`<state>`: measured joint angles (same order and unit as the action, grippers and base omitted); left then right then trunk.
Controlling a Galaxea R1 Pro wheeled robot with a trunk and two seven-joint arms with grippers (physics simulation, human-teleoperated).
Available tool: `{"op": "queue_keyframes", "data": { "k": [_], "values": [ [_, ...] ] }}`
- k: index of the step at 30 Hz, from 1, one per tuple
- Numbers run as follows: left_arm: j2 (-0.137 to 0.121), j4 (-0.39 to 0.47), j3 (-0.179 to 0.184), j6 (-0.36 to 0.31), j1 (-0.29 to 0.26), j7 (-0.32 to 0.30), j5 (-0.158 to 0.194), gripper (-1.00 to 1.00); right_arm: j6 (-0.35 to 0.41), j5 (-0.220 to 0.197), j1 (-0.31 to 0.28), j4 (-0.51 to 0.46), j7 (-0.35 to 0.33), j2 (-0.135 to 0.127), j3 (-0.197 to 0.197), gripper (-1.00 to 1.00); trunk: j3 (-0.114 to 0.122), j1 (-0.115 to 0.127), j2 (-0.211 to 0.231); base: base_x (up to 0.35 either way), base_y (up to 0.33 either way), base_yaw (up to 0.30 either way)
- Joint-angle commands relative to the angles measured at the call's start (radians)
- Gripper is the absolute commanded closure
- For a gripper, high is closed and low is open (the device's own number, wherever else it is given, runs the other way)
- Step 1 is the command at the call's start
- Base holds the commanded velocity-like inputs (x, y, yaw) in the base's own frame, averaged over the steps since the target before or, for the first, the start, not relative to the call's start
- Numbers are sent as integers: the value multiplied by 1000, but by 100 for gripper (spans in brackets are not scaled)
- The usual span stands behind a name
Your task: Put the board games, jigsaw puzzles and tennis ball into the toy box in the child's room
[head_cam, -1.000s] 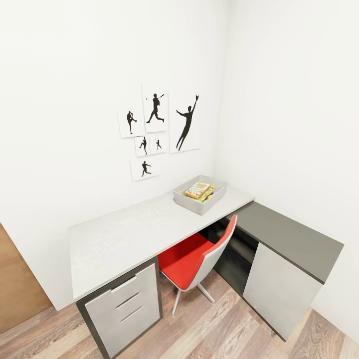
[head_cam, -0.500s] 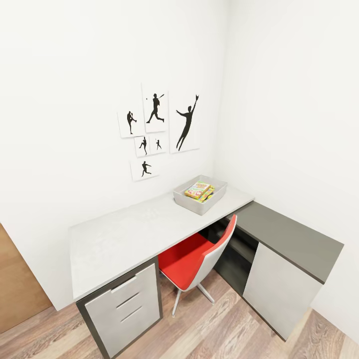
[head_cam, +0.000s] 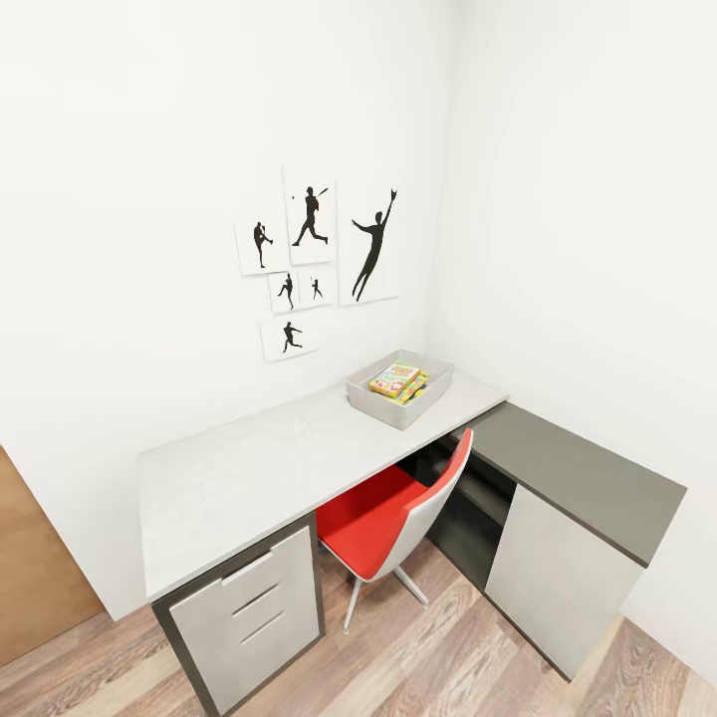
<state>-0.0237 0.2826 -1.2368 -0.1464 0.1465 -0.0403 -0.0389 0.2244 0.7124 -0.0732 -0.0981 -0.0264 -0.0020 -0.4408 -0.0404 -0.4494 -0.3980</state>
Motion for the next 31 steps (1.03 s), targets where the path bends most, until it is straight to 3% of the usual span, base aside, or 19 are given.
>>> {"op": "queue_keyframes", "data": {
  "k": [1, 31],
  "values": [
    [1, 3, -7, -6, -1, -4, -4, -100, 4, 7, 0, -2, -3, 0, -5, -100, -2, -1, -2, 0, 0, 0],
    [1, 3, -7, -7, -1, -4, -4, -100, 4, 6, 0, -2, -3, 0, -5, -100, -2, -1, -2, 0, 0, 0]
  ]
}}
